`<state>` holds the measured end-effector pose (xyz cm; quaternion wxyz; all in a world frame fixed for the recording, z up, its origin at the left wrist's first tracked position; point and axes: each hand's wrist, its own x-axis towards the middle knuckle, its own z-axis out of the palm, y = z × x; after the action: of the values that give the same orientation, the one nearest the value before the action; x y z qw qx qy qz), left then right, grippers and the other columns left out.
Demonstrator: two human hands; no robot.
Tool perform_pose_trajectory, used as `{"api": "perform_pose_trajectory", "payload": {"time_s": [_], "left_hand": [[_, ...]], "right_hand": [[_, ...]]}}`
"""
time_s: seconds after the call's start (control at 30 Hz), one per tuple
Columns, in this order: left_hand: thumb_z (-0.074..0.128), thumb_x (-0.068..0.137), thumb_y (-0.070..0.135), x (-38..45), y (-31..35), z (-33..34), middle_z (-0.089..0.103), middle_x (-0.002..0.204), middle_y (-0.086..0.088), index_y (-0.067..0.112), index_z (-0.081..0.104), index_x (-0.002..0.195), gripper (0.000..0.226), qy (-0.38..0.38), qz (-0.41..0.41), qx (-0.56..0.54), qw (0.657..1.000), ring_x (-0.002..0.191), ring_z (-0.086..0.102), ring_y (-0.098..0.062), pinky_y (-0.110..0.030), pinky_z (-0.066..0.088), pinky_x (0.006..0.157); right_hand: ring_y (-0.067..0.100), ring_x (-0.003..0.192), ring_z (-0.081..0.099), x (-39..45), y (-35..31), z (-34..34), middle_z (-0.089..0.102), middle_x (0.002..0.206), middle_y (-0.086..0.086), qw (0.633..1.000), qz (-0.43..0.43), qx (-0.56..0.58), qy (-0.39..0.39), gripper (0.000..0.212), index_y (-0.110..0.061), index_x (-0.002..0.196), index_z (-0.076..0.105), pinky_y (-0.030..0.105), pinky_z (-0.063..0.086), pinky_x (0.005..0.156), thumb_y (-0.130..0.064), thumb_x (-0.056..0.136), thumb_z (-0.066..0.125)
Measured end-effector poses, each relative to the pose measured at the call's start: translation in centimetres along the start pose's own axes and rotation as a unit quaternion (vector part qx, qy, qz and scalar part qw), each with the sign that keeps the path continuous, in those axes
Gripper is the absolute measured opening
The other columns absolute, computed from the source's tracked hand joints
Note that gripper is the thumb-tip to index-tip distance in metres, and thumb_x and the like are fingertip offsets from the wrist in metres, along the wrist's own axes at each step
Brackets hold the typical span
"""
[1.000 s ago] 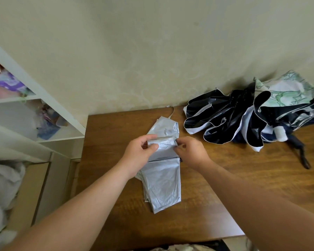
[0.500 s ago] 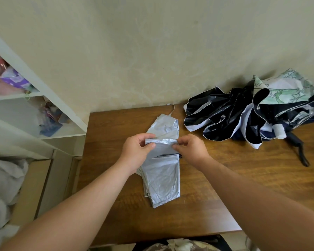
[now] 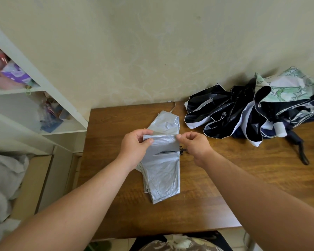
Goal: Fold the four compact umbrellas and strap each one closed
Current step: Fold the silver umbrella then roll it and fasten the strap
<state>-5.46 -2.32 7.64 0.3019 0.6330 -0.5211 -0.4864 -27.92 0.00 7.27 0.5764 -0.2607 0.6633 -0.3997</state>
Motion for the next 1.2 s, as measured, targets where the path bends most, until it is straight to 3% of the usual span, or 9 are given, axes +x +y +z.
{"api": "perform_pose_trajectory", "payload": {"time_s": [0.13, 0.23, 0.37, 0.5, 0.57, 0.73, 1.0, 1.1, 1.2], "left_hand": [[0.079, 0.094, 0.018, 0.2, 0.0, -0.2, 0.076, 0.105, 0.016, 0.038, 0.075, 0.116, 0.03, 0.015, 0.017, 0.029, 0.999, 0.096, 0.072, -0.005, -0.039, 0.063, 0.091], [0.08, 0.094, 0.023, 0.1, 0.0, -0.4, 0.076, 0.102, 0.016, 0.044, 0.074, 0.111, 0.027, 0.016, 0.034, 0.068, 0.997, 0.095, 0.072, -0.005, -0.039, 0.063, 0.089], [0.079, 0.094, 0.028, -0.2, 0.3, -0.4, 0.073, 0.102, 0.018, 0.037, 0.077, 0.112, 0.02, 0.016, 0.061, 0.127, 0.99, 0.096, 0.069, -0.006, -0.033, 0.061, 0.086], [0.081, 0.092, 0.028, -0.7, 0.6, -0.4, 0.068, 0.095, 0.015, 0.035, 0.079, 0.101, 0.012, 0.021, 0.091, 0.153, 0.984, 0.087, 0.065, -0.006, -0.024, 0.053, 0.076], [0.083, 0.09, 0.028, -0.7, 0.6, -0.6, 0.063, 0.095, 0.011, 0.036, 0.079, 0.095, 0.01, 0.029, 0.115, 0.179, 0.977, 0.087, 0.06, -0.006, -0.022, 0.048, 0.074], [0.082, 0.09, 0.035, -0.7, 0.4, -1.2, 0.059, 0.117, 0.017, 0.039, 0.073, 0.116, 0.028, -0.015, 0.158, 0.255, 0.954, 0.11, 0.053, -0.007, -0.03, 0.048, 0.093], [0.078, 0.094, 0.027, -0.8, -0.3, -1.5, 0.07, 0.096, 0.017, 0.03, 0.08, 0.1, 0.007, 0.006, 0.183, 0.266, 0.946, 0.094, 0.062, -0.006, -0.036, 0.055, 0.084], [0.078, 0.094, 0.026, -0.9, -0.5, -1.6, 0.07, 0.097, 0.017, 0.029, 0.08, 0.101, 0.008, 0.004, 0.185, 0.267, 0.946, 0.094, 0.062, -0.006, -0.034, 0.054, 0.083], [0.078, 0.093, 0.026, -0.9, -0.5, -1.6, 0.07, 0.097, 0.017, 0.029, 0.08, 0.101, 0.008, 0.004, 0.184, 0.264, 0.947, 0.094, 0.062, -0.007, -0.033, 0.054, 0.082]], "right_hand": [[0.01, 0.073, 0.057, -0.1, -0.4, -0.7, 0.064, 0.089, -0.004, 0.997, -0.039, -0.059, 0.03, 0.007, -0.019, 0.098, 0.067, 0.024, 0.046, 0.062, -0.014, 0.097, 0.072], [0.014, 0.094, 0.06, 0.2, -0.4, -1.0, 0.059, 0.115, -0.001, 0.981, -0.084, -0.177, 0.01, 0.043, -0.027, 0.122, 0.063, 0.028, 0.056, 0.066, 0.004, 0.093, 0.057], [0.022, 0.127, 0.041, 1.0, 0.2, -1.0, 0.05, 0.132, -0.004, 0.861, -0.216, -0.458, -0.029, 0.053, -0.033, 0.136, 0.061, 0.041, 0.046, 0.104, -0.024, 0.084, 0.07], [0.032, 0.103, 0.052, 1.5, 0.5, -0.6, 0.06, 0.108, 0.001, 0.727, -0.374, -0.575, 0.017, 0.021, -0.025, 0.111, 0.077, 0.043, 0.05, 0.077, -0.032, 0.091, 0.074], [0.033, 0.094, 0.053, 1.6, 0.5, -0.8, 0.063, 0.099, 0.002, 0.696, -0.414, -0.585, 0.035, 0.01, -0.022, 0.1, 0.08, 0.043, 0.049, 0.07, -0.025, 0.093, 0.074], [0.029, 0.088, 0.053, 1.3, 0.1, -1.0, 0.07, 0.097, 0.0, 0.728, -0.405, -0.552, 0.005, 0.017, -0.02, 0.104, 0.08, 0.048, 0.053, 0.071, -0.012, 0.094, 0.069], [0.024, 0.096, 0.062, 1.2, 0.9, -1.8, 0.071, 0.094, 0.0, 0.8, -0.299, -0.519, 0.042, 0.022, -0.017, 0.11, 0.077, 0.039, 0.055, 0.077, -0.01, 0.097, 0.061], [0.019, 0.091, 0.06, 0.7, 0.7, -1.7, 0.066, 0.089, -0.006, 0.81, -0.285, -0.513, 0.016, 0.009, -0.02, 0.096, 0.078, 0.034, 0.052, 0.072, -0.024, 0.092, 0.072], [0.017, 0.075, 0.058, 0.4, 0.3, -0.9, 0.062, 0.074, -0.006, 0.821, -0.234, -0.521, 0.003, 0.024, -0.018, 0.073, 0.072, 0.027, 0.042, 0.058, -0.038, 0.086, 0.073]]}}
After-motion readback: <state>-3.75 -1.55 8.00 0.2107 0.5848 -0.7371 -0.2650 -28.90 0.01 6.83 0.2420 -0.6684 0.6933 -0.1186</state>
